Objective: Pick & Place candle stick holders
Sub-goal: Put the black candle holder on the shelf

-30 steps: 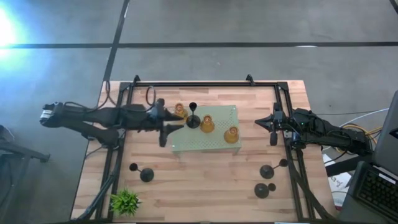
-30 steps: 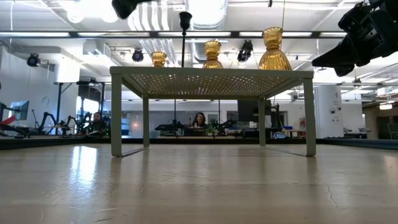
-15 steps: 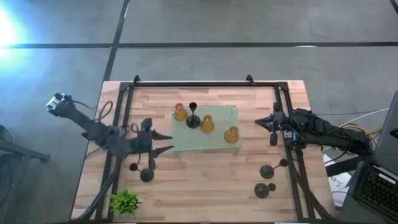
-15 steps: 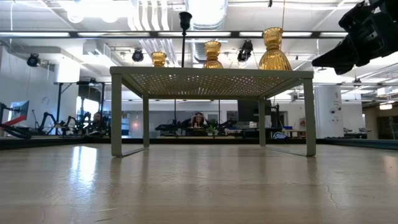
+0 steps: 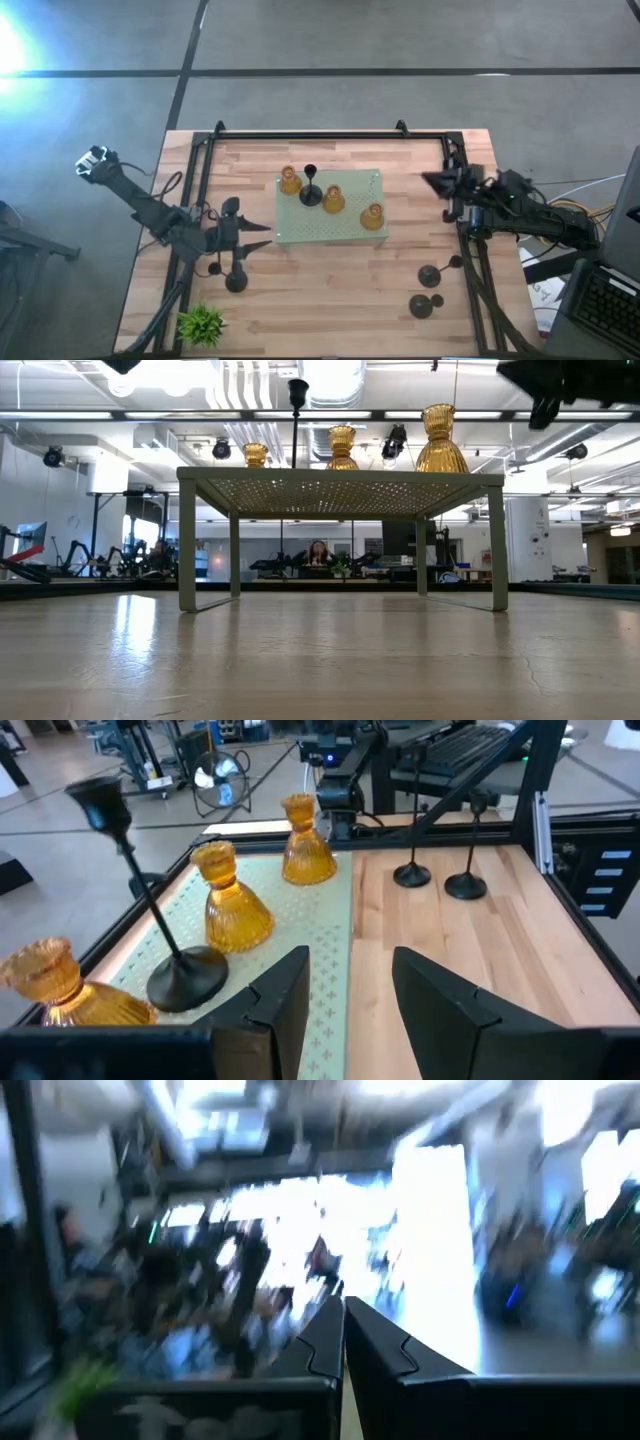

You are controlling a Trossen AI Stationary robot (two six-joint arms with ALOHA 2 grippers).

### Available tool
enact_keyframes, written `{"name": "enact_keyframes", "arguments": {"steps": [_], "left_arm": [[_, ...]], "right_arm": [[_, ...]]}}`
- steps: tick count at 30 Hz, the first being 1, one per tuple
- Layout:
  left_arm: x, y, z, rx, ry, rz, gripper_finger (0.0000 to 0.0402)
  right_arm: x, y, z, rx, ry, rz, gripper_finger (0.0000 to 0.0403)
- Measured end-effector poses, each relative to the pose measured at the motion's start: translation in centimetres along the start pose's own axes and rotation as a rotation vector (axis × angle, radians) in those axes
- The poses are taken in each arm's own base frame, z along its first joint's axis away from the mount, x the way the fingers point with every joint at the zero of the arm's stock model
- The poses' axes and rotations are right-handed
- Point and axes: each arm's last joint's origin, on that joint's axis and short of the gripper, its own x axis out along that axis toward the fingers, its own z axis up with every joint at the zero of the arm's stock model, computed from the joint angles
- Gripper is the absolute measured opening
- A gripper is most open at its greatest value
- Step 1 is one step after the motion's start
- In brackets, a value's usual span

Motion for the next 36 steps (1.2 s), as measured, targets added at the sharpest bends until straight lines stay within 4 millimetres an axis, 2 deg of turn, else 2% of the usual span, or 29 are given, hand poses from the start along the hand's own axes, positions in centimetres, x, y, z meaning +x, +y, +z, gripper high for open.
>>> {"name": "enact_keyframes", "arguments": {"steps": [4,8,11,16,19,23,28,32,36], "left_arm": [[-0.1,0.5,-1.9,-0.02,-0.014,-0.004,0.0149],[-0.7,1.4,-3.7,-0.069,-0.063,-0.013,0.0149],[-1.2,2.1,-4.9,-0.099,-0.1,-0.021,0.0149],[-1.9,3.1,-6.3,-0.12,-0.13,-0.025,0.0149],[-2.2,3.5,-6.5,-0.148,-0.158,-0.03,0.0149],[-2.4,3.7,-6.7,-0.162,-0.171,-0.033,0.0149],[-2.4,3.7,-6.7,-0.162,-0.171,-0.033,0.0149],[-2.4,3.7,-6.7,-0.162,-0.171,-0.043,0.0149],[-2.4,3.5,-6.6,-0.163,-0.171,-0.092,0.0149]], "right_arm": [[0.0,0.1,1.8,-0.047,-0.194,-0.036,0.0009],[0.2,0.3,2.2,-0.084,-0.233,0.01,0.0008],[0.5,0.6,2.2,-0.121,-0.213,0.11,0.0008],[1.8,2.0,5.7,-0.135,-0.201,0.39,0.0008],[3.7,2.5,7.7,-0.115,-0.06,0.432,0.0008],[6.5,2.9,9.3,-0.12,0.26,0.352,0.0008],[9.5,5.1,11.2,-0.136,0.528,0.323,0.0008],[10.5,7.8,12.0,-0.205,0.733,0.223,0.0008],[9.9,11.1,12.7,-0.236,0.859,0.161,0.0008]]}}
